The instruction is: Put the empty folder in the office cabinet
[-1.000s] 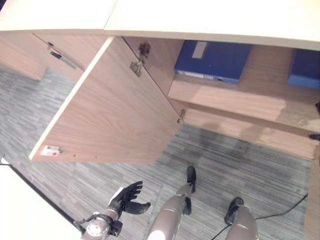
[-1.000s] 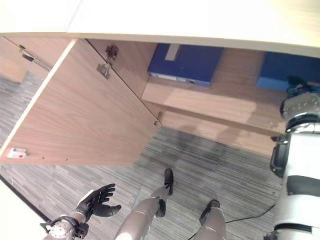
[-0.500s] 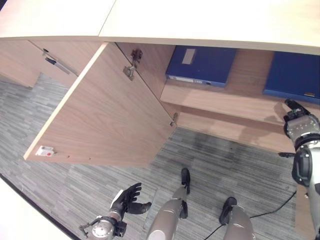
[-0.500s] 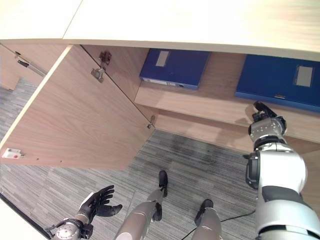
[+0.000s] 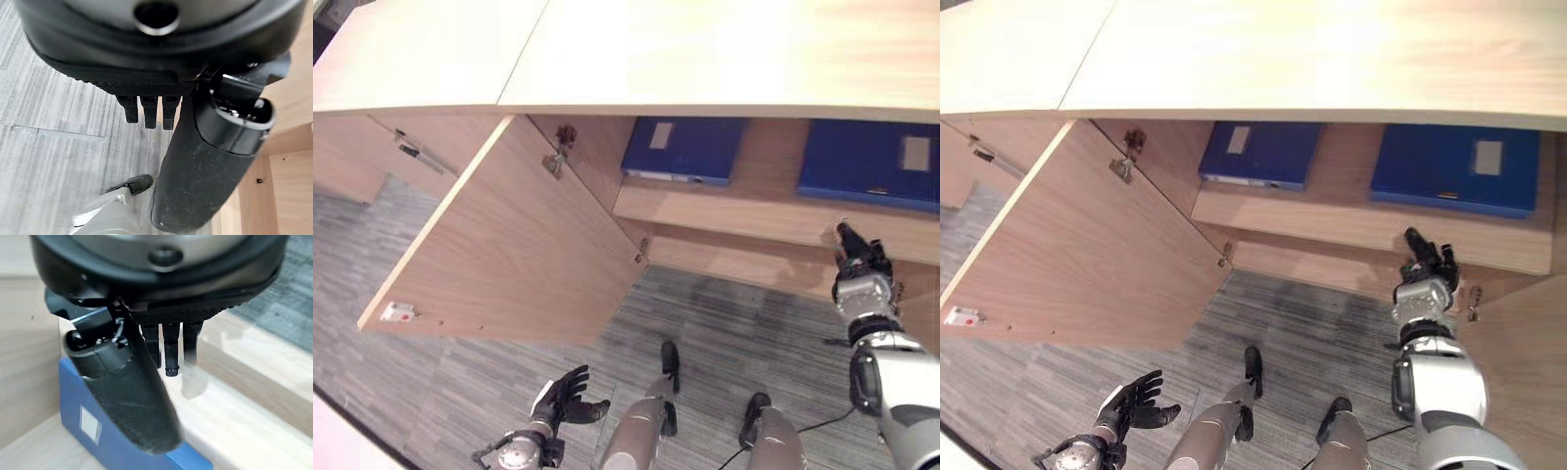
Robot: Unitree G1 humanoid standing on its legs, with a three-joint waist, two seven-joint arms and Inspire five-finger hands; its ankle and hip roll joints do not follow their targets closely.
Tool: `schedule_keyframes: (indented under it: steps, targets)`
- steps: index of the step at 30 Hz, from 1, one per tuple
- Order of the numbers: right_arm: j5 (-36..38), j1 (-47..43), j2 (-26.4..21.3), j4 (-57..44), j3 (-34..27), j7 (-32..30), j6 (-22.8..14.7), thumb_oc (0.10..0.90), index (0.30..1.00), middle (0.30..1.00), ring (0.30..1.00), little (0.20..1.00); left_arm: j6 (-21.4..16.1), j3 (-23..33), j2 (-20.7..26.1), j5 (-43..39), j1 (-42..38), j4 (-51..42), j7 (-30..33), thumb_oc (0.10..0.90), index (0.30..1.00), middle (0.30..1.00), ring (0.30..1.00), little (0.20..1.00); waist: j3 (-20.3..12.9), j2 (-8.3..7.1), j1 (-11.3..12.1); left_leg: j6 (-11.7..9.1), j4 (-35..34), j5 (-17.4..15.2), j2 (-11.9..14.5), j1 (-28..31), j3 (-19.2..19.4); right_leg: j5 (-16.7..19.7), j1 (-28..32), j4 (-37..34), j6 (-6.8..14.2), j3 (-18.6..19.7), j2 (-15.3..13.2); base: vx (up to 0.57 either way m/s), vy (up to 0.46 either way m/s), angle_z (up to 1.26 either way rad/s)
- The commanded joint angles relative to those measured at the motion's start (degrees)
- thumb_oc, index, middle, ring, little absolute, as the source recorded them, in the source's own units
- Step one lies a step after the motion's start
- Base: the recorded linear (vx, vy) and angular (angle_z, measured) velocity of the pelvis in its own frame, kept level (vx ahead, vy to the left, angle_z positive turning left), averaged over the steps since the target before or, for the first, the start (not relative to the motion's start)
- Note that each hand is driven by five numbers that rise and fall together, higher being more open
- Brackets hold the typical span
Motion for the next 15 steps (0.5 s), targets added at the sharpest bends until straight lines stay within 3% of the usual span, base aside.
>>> schedule_keyframes:
  steps: [1,3,5,6,9,15]
  targets:
    - [0.5,3.8,2.5,-9.0,0.3,3.3,-3.1,0.800,0.900,0.900,0.900,0.900,0.0,3.4,1.6,-2.1,-2.3,1.5,0.8,0.800,0.900,0.900,0.900,0.900,7.1,-4.41,-1.8,-8.0,23.5,-9.3,3.8,2.9,-1.0,0.9,14.6,-21.7,0.5,-0.8,2.9,0.06,-0.161,-0.09]
    - [-1.1,12.1,6.3,-18.7,2.8,4.8,-3.9,0.800,0.900,0.900,0.900,0.900,0.6,5.9,0.3,-1.4,-2.0,4.5,1.3,0.800,0.900,0.900,0.900,0.900,6.5,-6.08,-2.9,-6.8,23.4,-11.1,4.9,2.0,1.2,0.6,16.9,-23.4,-0.1,-0.7,4.1,0.03,-0.098,0.09]
    - [-2.6,14.6,6.7,-21.1,3.8,5.7,-3.3,0.800,0.900,0.900,0.900,0.900,0.8,6.4,-0.2,-0.6,-1.7,5.2,1.3,0.800,0.900,0.900,0.900,0.900,6.1,-6.39,-2.9,-6.1,20.7,-12.1,4.6,1.8,1.5,0.6,17.4,-23.6,0.0,-0.4,4.4,0.10,0.016,-0.09]
    - [-4.3,17.1,6.7,-23.5,4.5,6.2,-2.8,0.800,0.900,0.900,0.900,0.900,0.9,6.8,-0.6,0.5,-1.2,5.9,1.2,0.800,0.900,0.900,0.900,0.900,5.8,-6.81,-2.9,-5.8,17.6,-11.5,4.1,2.1,1.4,0.6,18.4,-23.9,0.2,-0.1,4.7,0.18,0.074,-0.12]
    - [-8.8,21.0,5.9,-27.9,6.7,8.5,-2.4,0.800,0.900,0.900,0.900,0.900,0.6,7.8,-1.4,3.0,-0.9,7.8,0.9,0.800,0.900,0.900,0.900,0.900,5.4,-6.68,-2.1,-6.2,3.9,-3.6,3.4,2.2,-0.5,1.1,21.0,-24.7,0.7,0.2,6.9,0.17,0.083,-0.24]
    - [-16.3,26.2,6.2,-31.6,8.9,11.1,-1.1,0.800,0.900,0.900,0.900,0.900,0.3,10.9,-2.5,6.2,-0.3,13.7,0.9,0.800,0.900,0.900,0.900,0.900,1.6,-8.97,-1.8,-5.2,-5.5,-2.0,4.2,6.7,2.0,0.7,26.9,-28.0,2.5,2.2,9.4,0.28,0.081,-0.32]
